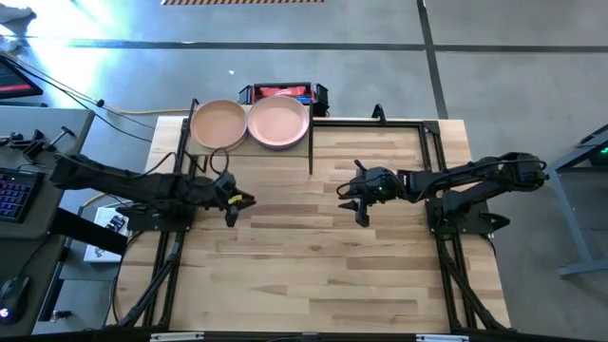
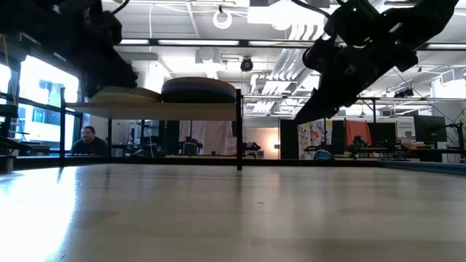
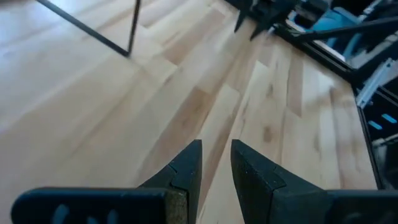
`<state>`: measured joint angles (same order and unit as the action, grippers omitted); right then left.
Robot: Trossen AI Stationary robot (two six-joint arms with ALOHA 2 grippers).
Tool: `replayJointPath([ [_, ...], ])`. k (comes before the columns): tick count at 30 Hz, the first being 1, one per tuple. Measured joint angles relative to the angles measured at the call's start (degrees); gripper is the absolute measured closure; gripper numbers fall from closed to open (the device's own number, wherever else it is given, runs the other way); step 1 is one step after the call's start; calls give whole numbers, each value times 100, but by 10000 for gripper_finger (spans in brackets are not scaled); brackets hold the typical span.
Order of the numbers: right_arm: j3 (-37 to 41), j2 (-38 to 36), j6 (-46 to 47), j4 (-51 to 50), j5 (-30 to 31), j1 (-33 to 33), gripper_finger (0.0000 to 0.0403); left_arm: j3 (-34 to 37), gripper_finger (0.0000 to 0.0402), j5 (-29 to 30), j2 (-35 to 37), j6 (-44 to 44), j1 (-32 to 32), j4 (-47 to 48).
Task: Place and stack plates onto a shelf
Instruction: Return to Home Position
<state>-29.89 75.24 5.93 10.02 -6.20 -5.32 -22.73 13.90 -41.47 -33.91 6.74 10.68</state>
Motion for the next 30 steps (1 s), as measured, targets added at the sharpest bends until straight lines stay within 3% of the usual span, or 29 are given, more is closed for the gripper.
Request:
replayJointPath([
  [6,0,0,-32,20,2,0,297,763,328,-198,31,7,76,-847],
  [13,0,0,-73,-76,2,-2,297,1423,328,-286,28,350,88,-1193],
  [30,0,0,-81,-76,2,-2,297,1830,328,-392,31,1505,86,-1198],
])
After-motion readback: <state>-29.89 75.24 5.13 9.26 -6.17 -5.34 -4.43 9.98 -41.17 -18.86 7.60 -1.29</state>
